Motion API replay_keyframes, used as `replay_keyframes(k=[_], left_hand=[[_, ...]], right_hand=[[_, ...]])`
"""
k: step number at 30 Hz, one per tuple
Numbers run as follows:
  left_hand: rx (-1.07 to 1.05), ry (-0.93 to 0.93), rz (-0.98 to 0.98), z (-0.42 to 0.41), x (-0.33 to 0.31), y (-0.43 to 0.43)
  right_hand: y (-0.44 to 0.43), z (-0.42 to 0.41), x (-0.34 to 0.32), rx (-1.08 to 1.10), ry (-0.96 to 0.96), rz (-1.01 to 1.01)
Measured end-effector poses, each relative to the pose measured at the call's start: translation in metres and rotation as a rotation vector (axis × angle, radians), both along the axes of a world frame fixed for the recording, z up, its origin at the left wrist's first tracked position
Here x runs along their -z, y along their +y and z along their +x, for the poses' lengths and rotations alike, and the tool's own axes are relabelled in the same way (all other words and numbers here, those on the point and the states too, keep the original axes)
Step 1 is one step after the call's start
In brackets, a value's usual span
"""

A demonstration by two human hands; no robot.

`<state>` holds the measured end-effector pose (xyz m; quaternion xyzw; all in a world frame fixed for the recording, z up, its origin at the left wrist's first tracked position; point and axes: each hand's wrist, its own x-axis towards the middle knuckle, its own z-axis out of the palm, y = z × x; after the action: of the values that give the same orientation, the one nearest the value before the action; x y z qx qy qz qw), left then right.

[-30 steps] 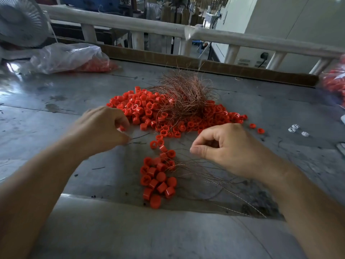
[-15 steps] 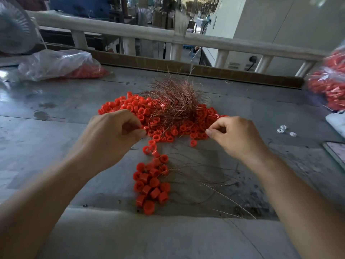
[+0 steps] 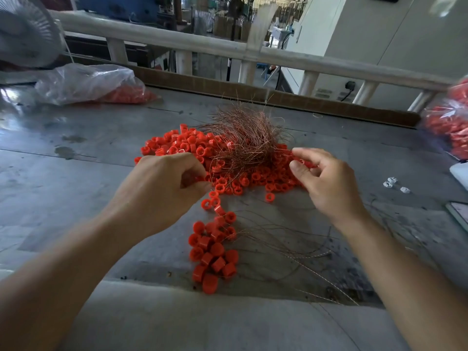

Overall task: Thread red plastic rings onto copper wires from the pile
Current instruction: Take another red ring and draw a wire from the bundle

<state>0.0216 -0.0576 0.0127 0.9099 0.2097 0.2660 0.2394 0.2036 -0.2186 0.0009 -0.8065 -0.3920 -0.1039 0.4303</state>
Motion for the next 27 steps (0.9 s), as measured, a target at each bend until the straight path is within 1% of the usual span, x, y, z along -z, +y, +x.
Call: replay_keyframes(k=[3, 5, 6, 8, 10, 12, 16, 18, 20, 22, 25, 27], left_hand=[[0.032, -0.026, -0.03, 0.0, 0.0, -0.001], [0.063, -0.051, -0.091, 0.0, 0.0, -0.001], [0.083, -0.065, -0.123, 0.001, 0.001, -0.002], [0.125, -0.091, -0.178, 0.002, 0.002, -0.001], [0.164, -0.116, -0.253, 0.002, 0.002, -0.002], [0.229, -0.143, -0.349, 0.002, 0.002, -0.006], [0.376, -0.197, -0.511, 0.003, 0.002, -0.017], [0.417, -0.206, -0.521, 0.005, 0.003, -0.023], [0.438, -0.218, -0.471, 0.006, 0.005, -0.026], [0.448, -0.22, -0.428, 0.007, 0.005, -0.028], [0.468, -0.22, -0.448, 0.006, 0.004, -0.028], [0.46, -0.24, -0.464, 0.005, 0.003, -0.027]], right_hand=[[-0.004, -0.003, -0.008, 0.023, 0.008, 0.324], [-0.006, -0.005, -0.015, -0.01, 0.018, 0.5], [-0.007, -0.007, -0.018, -0.035, 0.016, 0.556], [-0.008, -0.013, -0.022, -0.073, -0.036, 0.598], [-0.009, -0.019, -0.025, -0.099, -0.126, 0.585], [-0.01, -0.026, -0.028, -0.164, -0.163, 0.55], [-0.006, -0.043, -0.022, -0.309, -0.224, 0.358], [-0.003, -0.052, -0.016, -0.375, -0.227, 0.291], [-0.001, -0.059, -0.013, -0.446, -0.197, 0.265], [0.001, -0.062, -0.012, -0.5, -0.212, 0.249], [0.001, -0.062, -0.012, -0.525, -0.262, 0.219], [0.001, -0.06, -0.013, -0.504, -0.301, 0.167]])
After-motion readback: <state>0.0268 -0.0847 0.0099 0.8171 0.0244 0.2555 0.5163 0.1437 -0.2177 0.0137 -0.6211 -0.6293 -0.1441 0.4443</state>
